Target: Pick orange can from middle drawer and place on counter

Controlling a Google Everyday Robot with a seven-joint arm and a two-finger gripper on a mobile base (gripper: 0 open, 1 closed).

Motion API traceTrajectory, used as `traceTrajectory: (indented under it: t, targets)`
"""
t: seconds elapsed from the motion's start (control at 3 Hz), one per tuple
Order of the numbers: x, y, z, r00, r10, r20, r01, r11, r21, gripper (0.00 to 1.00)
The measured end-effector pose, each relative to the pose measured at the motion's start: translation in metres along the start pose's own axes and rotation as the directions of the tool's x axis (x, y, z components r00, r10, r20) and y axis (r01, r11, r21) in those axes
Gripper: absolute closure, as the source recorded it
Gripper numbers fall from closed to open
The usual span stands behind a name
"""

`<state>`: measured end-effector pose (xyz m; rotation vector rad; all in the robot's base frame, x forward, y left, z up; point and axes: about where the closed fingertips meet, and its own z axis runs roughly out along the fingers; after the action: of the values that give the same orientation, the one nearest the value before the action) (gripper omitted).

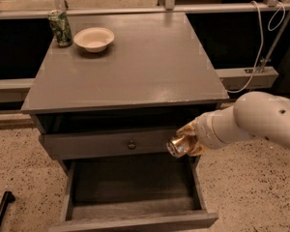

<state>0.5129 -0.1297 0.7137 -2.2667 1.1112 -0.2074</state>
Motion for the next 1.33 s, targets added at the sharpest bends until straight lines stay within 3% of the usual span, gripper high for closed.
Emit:
traceTrajectory:
  t: [0.67, 1.33]
  targets:
    - [-0.008, -0.058, -0.088, 0.984, -0.068, -0.164, 0.083, 0.9928, 0.087, 0.68]
    - [0.009, -0.101, -0.117, 0.963, -0.086, -0.255, 0.131, 0.9776, 0.165, 0.67]
